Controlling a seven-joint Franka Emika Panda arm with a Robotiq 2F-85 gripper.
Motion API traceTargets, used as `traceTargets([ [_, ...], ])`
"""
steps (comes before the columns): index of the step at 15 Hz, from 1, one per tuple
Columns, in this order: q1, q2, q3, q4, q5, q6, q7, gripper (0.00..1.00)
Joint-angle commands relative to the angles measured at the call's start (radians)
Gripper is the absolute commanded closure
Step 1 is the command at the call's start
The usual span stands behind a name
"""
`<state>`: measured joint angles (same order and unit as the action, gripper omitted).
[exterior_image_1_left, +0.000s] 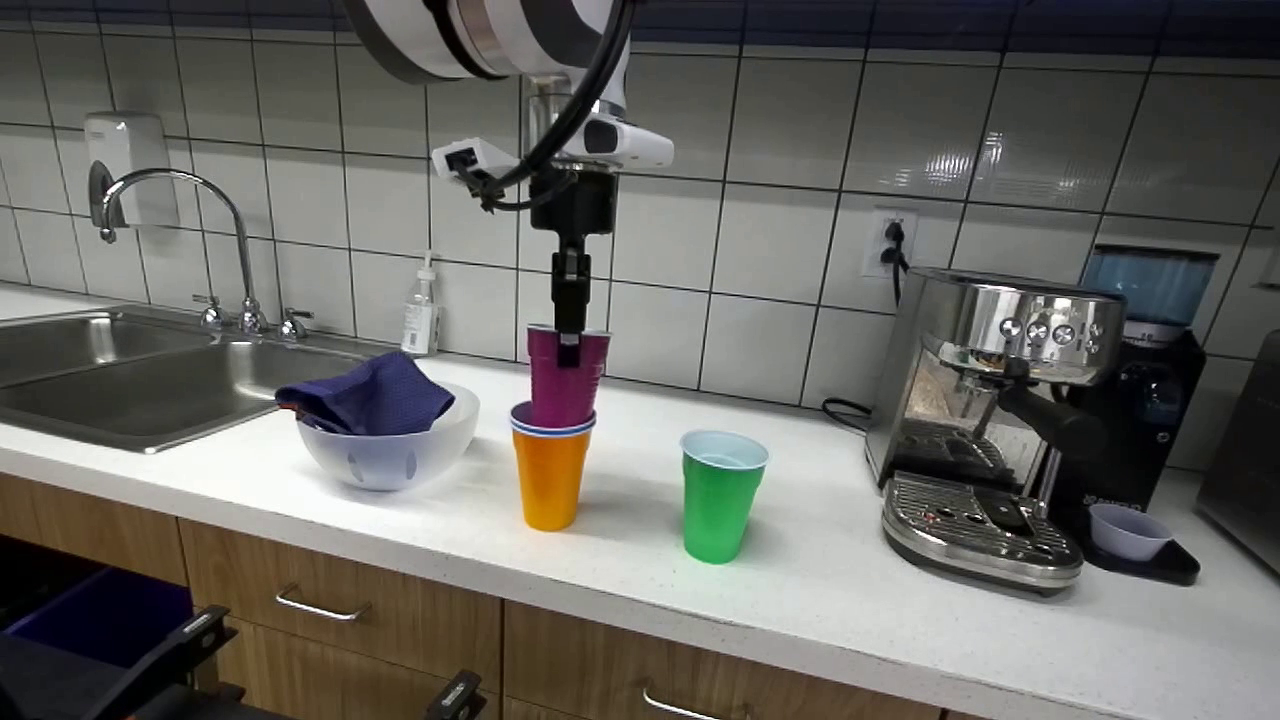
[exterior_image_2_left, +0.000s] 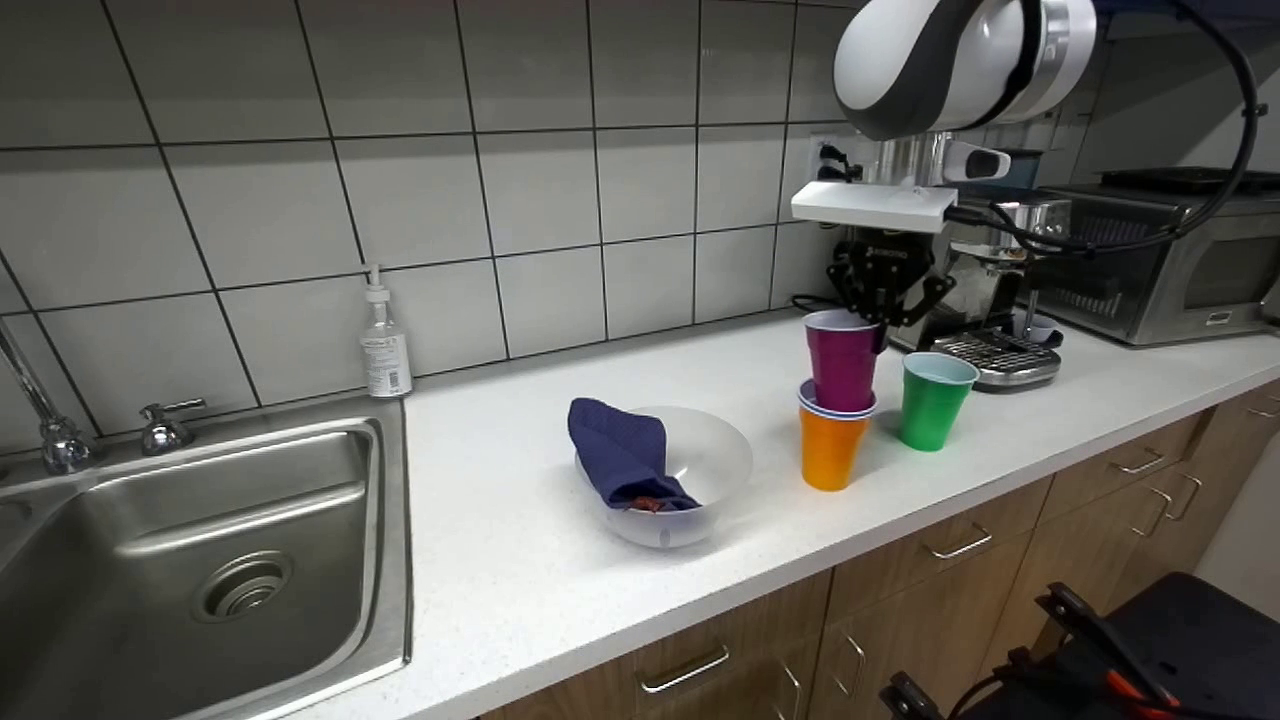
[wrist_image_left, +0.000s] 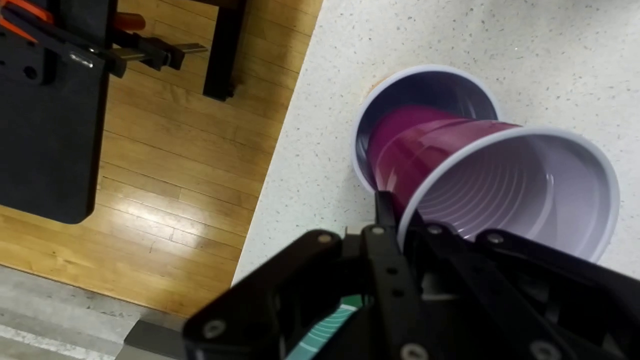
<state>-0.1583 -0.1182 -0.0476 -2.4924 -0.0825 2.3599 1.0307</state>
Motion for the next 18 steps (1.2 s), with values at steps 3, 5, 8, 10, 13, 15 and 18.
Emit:
traceTargets([
  [3, 0.011, 0.039, -0.004, 0.041, -0.013, -0.001, 0.024, 0.99],
  [5, 0.014, 0.043, -0.005, 0.045, -0.013, -0.002, 0.023, 0.99],
  [8, 0.015, 0.046, -0.006, 0.049, -0.015, -0.003, 0.025, 0.99],
  [10, 0.015, 0.046, -0.007, 0.05, -0.016, -0.004, 0.026, 0.69],
  [13, 0.014, 0.046, -0.009, 0.053, -0.018, -0.006, 0.028, 0.48],
  [15, 0.014, 0.045, -0.01, 0.054, -0.018, -0.007, 0.027, 0.32],
  [18, 0.013, 0.044, -0.011, 0.056, -0.018, -0.007, 0.025, 0.09],
])
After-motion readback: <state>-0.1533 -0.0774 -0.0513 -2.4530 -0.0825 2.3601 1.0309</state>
